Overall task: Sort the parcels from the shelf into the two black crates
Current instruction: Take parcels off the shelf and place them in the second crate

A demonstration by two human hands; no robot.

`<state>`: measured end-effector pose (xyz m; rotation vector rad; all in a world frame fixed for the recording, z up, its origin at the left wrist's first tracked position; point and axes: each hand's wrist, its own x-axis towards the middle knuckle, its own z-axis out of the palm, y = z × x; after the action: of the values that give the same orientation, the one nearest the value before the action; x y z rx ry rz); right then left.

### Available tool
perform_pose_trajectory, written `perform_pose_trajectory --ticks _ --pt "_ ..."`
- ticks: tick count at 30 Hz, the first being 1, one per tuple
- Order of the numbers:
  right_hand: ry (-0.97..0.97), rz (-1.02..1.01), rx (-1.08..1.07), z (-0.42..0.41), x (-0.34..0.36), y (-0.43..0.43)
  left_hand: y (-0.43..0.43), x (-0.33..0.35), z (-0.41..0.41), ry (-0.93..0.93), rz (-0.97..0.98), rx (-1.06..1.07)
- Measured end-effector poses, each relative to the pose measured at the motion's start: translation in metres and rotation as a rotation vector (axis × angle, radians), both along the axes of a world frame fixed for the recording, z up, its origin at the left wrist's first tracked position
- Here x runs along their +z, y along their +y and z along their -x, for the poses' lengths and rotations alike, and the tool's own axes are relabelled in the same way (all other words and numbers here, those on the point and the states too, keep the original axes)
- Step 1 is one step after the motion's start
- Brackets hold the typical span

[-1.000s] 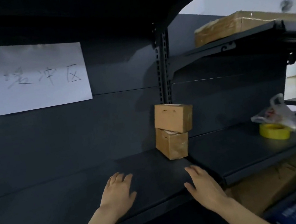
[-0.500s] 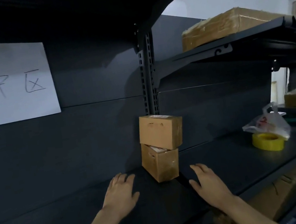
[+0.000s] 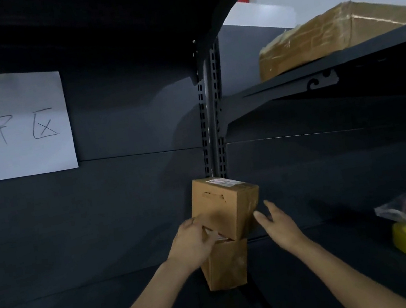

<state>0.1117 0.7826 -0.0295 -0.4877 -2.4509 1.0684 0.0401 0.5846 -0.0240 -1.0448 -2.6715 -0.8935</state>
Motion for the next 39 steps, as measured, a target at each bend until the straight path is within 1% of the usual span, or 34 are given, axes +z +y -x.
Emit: perform_pose_trajectory --ticks 3,6,9,12,14,17,18,21,26,32,39 --pt "0.077 0.256 0.092 0.012 0.011 0.001 0.016 0.014 -0.010 -0.157 -0.134 -0.028" --pt "0.165 0.434 0.177 0.021 0.023 -0.006 0.022 0.019 -0.012 -0.336 -0.306 -0.058" --pt "0.163 0.583 0.220 0.024 0.035 -0.024 0.021 0.016 -0.003 -0.486 -0.483 -0.025" --pt "0.184 0.611 0.284 0.023 0.041 -0.046 0.008 0.013 -0.002 -0.486 -0.667 -0.017" --pt "0.276 0.590 0.291 0.024 0.040 -0.059 -0.004 0.015 -0.007 -0.468 -0.799 -0.046" --pt "0.393 0.515 0.324 0.025 0.034 -0.087 -0.030 0.015 -0.009 -0.417 -0.978 0.000" --pt "0.413 0.472 0.358 0.026 0.029 -0.098 -0.040 0.014 -0.009 -0.384 -1.010 0.034" --pt "0.440 0.387 0.457 0.028 0.015 -0.130 -0.071 0.007 -0.009 -0.279 -0.992 0.126" --pt "0.430 0.355 0.518 0.038 -0.005 -0.163 -0.111 -0.009 -0.006 -0.195 -0.961 0.170" --pt "0.371 0.359 0.586 0.046 -0.018 -0.190 -0.142 -0.022 -0.004 -0.196 -0.930 0.232" --pt "0.175 0.356 0.587 0.052 -0.045 -0.211 -0.170 -0.049 -0.002 -0.260 -0.850 0.331"
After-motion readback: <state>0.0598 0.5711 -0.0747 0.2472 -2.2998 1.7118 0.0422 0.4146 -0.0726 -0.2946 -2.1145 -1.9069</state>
